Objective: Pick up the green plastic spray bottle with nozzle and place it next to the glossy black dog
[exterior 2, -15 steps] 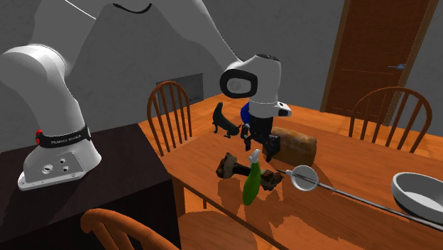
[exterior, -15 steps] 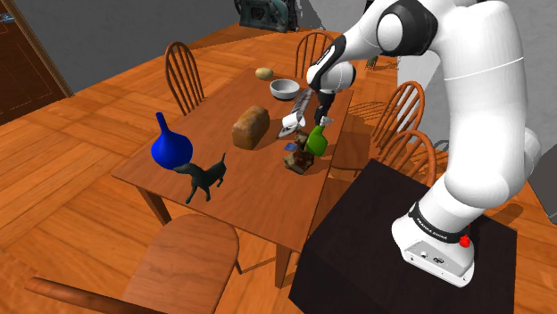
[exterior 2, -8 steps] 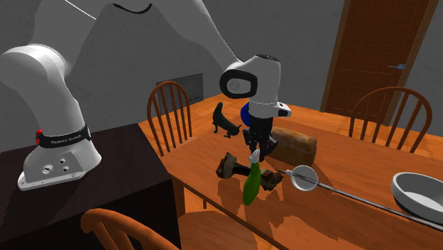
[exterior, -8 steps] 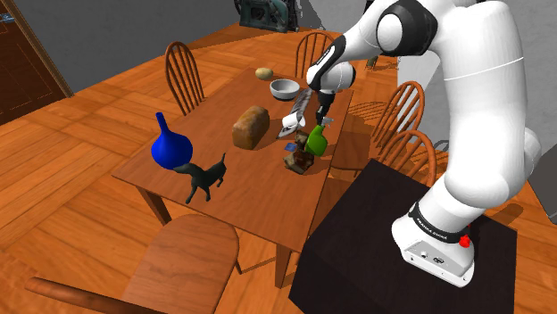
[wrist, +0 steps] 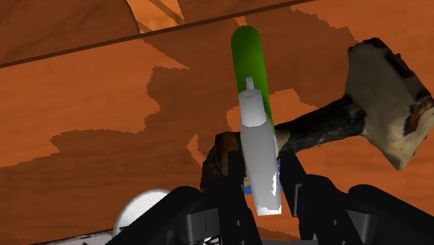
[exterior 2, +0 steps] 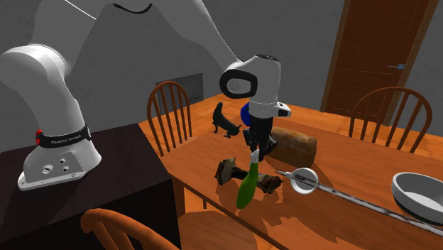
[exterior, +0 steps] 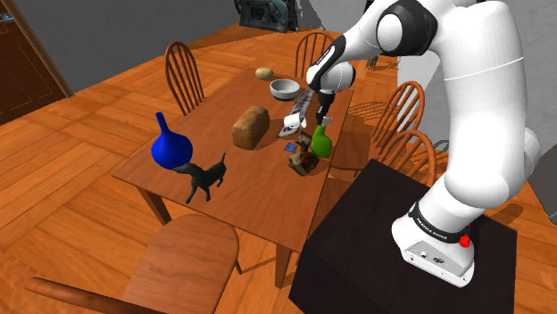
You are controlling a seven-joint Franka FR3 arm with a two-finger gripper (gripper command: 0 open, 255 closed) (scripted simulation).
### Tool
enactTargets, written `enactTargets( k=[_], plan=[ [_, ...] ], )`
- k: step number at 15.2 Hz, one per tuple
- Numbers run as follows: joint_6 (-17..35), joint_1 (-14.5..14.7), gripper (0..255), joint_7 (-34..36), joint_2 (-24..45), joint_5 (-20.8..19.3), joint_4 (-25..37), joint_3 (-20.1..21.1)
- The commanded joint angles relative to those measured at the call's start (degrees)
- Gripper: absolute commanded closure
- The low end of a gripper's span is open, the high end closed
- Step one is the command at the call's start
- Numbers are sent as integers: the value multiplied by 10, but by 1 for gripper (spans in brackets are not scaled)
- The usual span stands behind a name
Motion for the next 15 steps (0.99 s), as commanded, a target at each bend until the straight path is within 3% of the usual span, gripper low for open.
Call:
enactTargets(
  k=[1, 15],
  plan=[
    [-4, 2, 255, 1, -6, -2, -2, -2],
    [-75, 22, 255, 24, -85, -38, -7, -31]
  ],
)
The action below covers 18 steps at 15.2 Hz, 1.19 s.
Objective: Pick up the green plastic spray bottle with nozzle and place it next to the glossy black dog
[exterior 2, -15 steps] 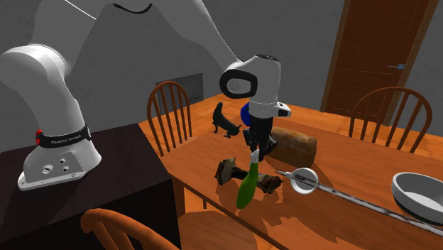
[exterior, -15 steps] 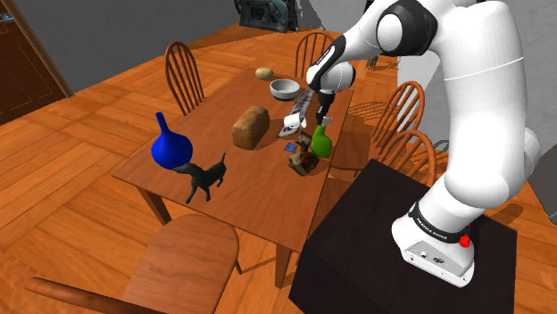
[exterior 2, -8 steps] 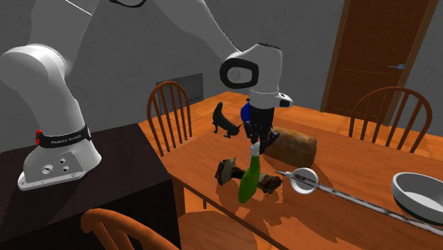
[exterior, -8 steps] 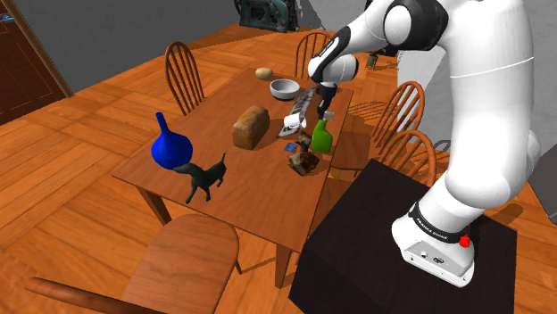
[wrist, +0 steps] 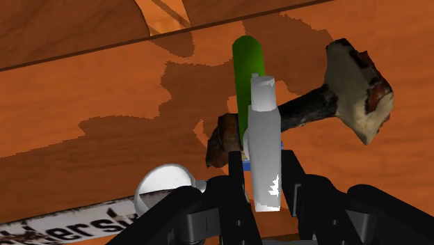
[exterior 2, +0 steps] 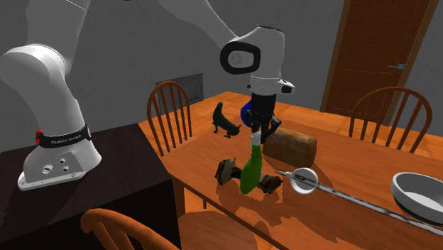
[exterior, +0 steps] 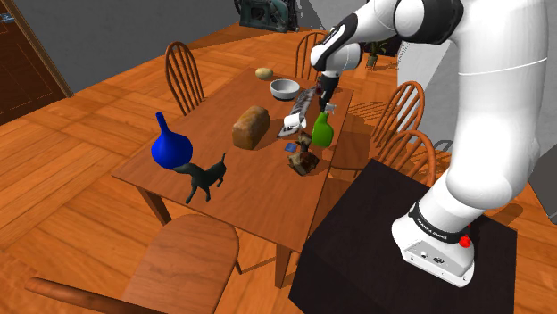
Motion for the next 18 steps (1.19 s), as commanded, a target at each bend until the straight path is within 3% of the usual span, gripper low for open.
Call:
enactTargets(
  k=[1, 18],
  plan=[
    [-10, 3, 255, 4, -11, -5, -1, -4],
    [-110, 20, 255, 31, -88, -47, 28, -27]
  ],
)
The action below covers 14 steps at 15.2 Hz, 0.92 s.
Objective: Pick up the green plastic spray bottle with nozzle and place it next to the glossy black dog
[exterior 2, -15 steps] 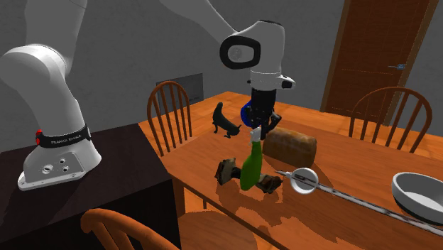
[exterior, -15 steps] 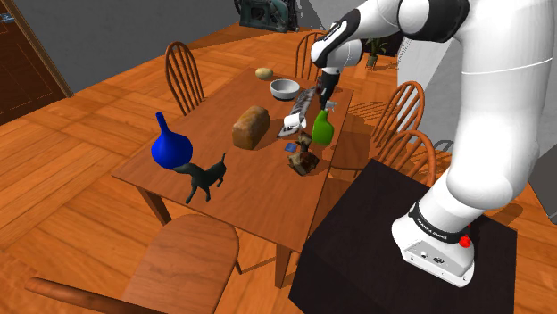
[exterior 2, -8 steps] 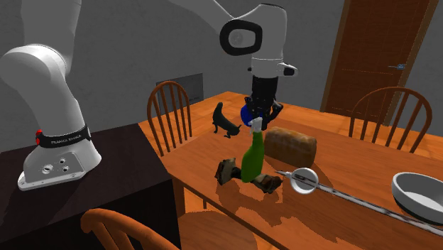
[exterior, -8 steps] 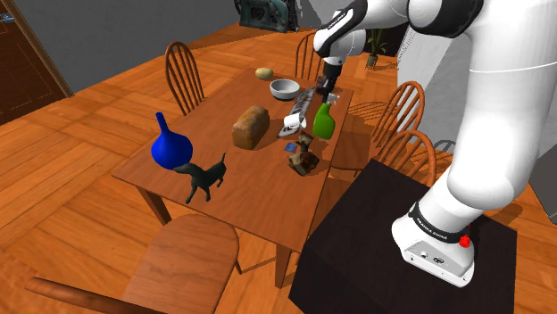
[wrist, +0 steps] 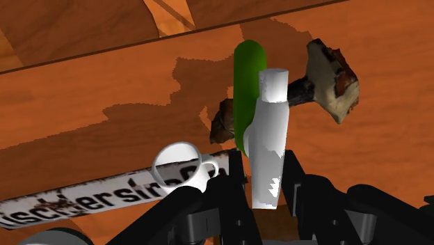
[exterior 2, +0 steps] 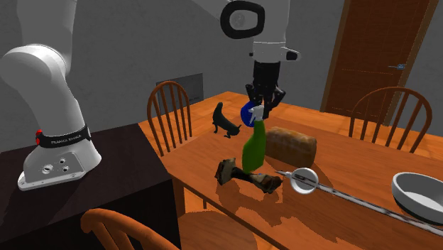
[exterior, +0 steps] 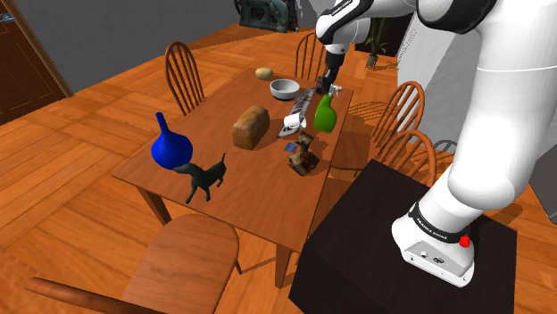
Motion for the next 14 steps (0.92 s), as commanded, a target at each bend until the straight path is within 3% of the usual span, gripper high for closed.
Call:
enactTargets(
  k=[1, 14],
  plan=[
    [-13, 3, 255, 4, -11, -6, 2, -2],
    [-98, 8, 255, 19, -50, -28, 52, -12]
  ],
)
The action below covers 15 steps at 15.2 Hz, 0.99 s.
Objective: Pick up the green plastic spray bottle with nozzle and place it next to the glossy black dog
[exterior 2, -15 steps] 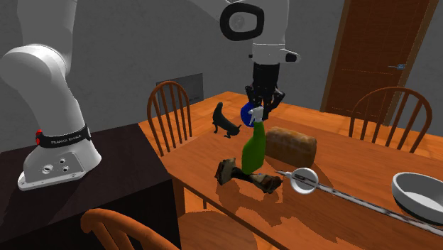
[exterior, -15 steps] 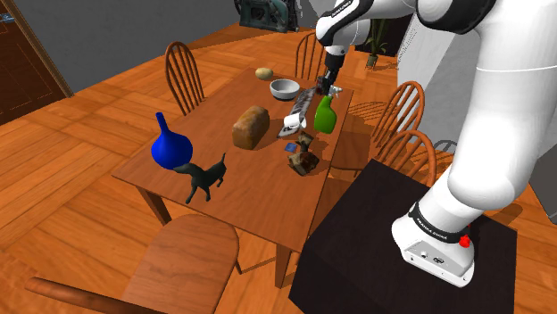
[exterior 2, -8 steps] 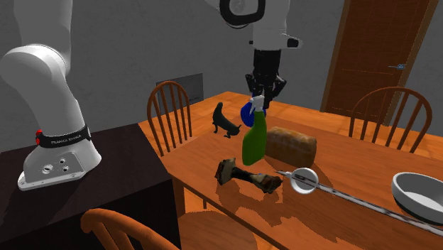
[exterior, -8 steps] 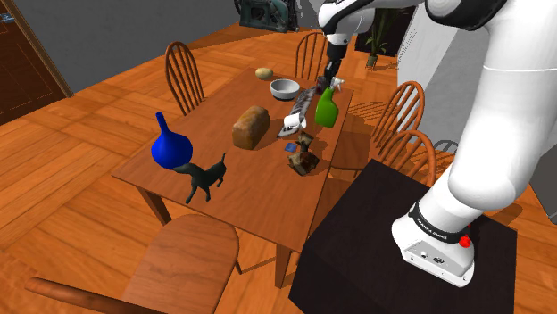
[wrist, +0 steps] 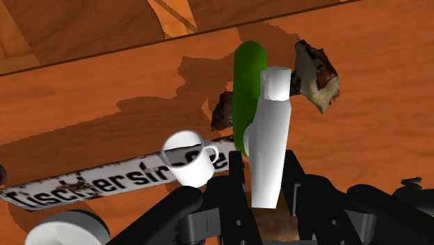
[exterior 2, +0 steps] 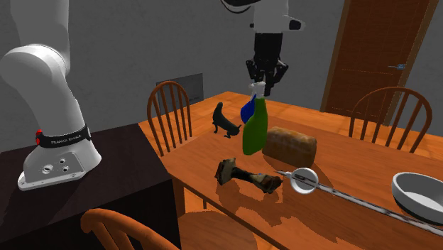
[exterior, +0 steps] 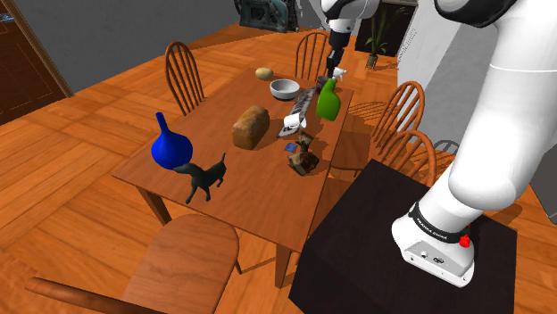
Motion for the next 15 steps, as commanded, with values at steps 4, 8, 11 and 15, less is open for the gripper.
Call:
enactTargets(
  k=[4, 8, 11, 15],
  plan=[
    [-36, 0, 255, 4, -8, -5, 28, -2],
    [-64, 0, 255, 7, -15, -9, 51, -4],
    [-86, 0, 255, 8, -18, -12, 69, -5],
    [-92, 20, 255, 37, -41, -23, 56, 2]
  ],
)
